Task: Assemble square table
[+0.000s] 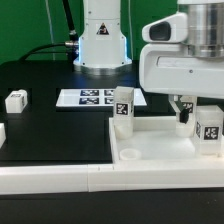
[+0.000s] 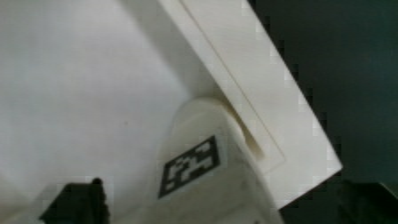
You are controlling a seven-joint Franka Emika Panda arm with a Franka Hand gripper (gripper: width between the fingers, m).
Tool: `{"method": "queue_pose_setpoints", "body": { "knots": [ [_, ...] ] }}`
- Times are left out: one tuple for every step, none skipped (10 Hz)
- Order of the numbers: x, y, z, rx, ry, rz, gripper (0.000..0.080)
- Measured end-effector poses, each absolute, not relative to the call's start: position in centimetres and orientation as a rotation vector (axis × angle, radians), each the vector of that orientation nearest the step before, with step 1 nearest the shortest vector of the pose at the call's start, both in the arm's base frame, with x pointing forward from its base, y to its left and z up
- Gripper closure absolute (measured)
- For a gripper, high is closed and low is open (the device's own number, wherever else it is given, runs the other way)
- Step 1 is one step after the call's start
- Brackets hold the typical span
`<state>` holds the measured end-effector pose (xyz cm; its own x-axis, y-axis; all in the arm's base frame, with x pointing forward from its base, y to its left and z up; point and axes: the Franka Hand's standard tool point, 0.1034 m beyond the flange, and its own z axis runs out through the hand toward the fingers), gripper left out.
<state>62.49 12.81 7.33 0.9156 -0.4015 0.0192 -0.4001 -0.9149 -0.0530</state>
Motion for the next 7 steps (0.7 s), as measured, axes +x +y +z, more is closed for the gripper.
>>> {"method": "queue_pose_setpoints", "body": {
  "knots": [
    [62.40,13.19,7.30,-3.059,0.512,-0.052,0.0151],
    [62.44,12.97,7.28,-3.057,0.515,-0.051,0.0151],
    [62.43,13.02,7.27,-3.052,0.544,-0.051,0.0240],
    [62.43,13.02,7.27,-3.053,0.540,-0.051,0.0240],
    [62.39,12.80,7.22,-3.037,0.628,-0.046,0.0441],
    [62.40,12.58,7.17,-3.011,0.748,-0.043,0.0504],
    [62.38,12.58,7.15,-2.987,0.835,-0.040,0.0504]
  ]
}}
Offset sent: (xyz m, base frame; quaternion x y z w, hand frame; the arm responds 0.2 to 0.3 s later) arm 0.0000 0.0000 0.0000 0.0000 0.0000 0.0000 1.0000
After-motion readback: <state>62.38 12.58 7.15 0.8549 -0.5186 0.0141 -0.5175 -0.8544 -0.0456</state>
